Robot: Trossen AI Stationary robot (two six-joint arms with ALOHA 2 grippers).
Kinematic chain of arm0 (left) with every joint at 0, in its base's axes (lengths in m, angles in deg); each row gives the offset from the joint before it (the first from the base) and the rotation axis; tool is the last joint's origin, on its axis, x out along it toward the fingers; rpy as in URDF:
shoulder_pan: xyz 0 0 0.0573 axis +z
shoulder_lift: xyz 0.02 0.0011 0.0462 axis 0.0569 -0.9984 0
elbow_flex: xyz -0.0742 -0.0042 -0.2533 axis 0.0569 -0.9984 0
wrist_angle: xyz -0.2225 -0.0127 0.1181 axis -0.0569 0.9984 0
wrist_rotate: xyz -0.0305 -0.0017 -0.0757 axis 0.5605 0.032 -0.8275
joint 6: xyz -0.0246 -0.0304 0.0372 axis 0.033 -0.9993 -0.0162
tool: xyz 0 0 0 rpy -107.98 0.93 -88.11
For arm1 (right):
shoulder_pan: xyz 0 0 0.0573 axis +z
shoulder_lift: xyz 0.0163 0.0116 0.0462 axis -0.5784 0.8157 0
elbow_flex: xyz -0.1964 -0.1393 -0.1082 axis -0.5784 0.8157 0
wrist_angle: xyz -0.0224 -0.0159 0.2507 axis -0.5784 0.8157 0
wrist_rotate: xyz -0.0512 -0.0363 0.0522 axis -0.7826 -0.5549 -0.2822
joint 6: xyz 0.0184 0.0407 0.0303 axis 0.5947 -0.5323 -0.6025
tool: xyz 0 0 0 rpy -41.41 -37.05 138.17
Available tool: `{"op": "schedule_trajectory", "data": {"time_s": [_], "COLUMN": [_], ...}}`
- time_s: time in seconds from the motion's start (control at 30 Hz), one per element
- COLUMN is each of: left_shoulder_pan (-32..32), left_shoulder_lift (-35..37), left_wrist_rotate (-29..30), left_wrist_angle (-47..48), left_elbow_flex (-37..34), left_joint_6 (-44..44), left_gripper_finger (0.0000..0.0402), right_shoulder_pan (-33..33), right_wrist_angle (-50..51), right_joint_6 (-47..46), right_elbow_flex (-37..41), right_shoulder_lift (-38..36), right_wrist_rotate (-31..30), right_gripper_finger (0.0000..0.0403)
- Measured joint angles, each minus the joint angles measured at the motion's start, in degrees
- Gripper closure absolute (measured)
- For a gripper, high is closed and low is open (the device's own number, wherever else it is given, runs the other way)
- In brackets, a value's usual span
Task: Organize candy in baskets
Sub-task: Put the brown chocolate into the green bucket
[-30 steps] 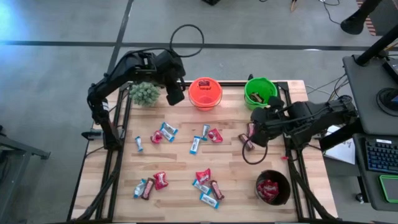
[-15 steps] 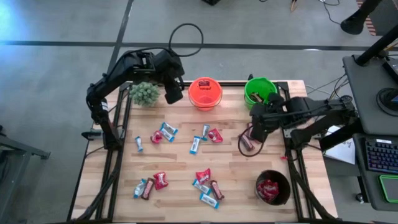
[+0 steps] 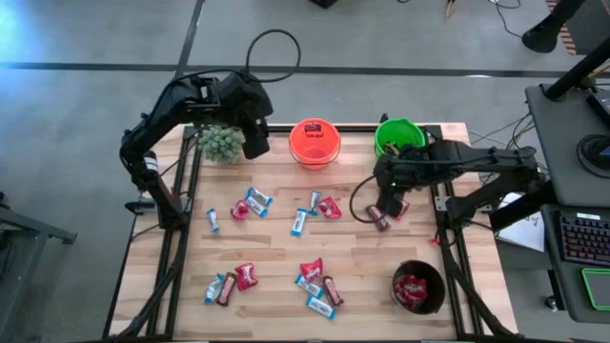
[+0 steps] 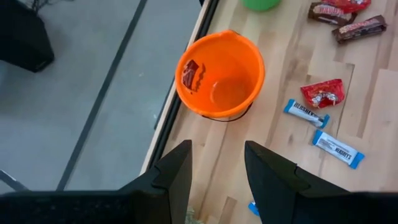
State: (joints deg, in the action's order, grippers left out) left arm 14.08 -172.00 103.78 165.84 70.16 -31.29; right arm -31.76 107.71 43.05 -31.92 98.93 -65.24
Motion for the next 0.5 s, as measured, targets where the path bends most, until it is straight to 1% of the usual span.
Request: {"op": "schedule_trajectory", "data": {"time_s": [0.07,0.13,0.27,0.37,0.5], "left_shoulder_pan": [0.00,0.00,-0.02,-0.04,-0.04], "left_shoulder_lift": [0.86,1.69,3.78,5.31,7.11], "left_wrist_rotate": [0.01,-0.25,-2.82,-3.19,-4.17], "left_wrist_angle": [0.00,0.00,-0.01,0.00,0.00], "left_elbow_flex": [0.00,0.00,0.00,0.00,0.00], "left_joint_6": [0.95,1.05,0.95,0.32,0.43], "left_gripper_finger": [0.0272,0.0272,0.0264,0.0252,0.0241], "right_shoulder_pan": [-0.42,-0.42,-0.42,-0.35,0.39], "right_wrist_angle": [-1.88,-3.78,-6.13,-8.09,-9.36], "right_joint_6": [-0.01,-0.14,-3.01,-7.57,-14.28], "right_elbow_flex": [0.00,0.00,-0.02,-0.04,-0.04], "right_shoulder_lift": [0.45,1.33,3.08,4.71,7.42], "right_wrist_rotate": [2.83,3.10,3.93,4.15,5.38], "right_gripper_finger": [0.0255,0.0239,0.0214,0.0206,0.0208]}}
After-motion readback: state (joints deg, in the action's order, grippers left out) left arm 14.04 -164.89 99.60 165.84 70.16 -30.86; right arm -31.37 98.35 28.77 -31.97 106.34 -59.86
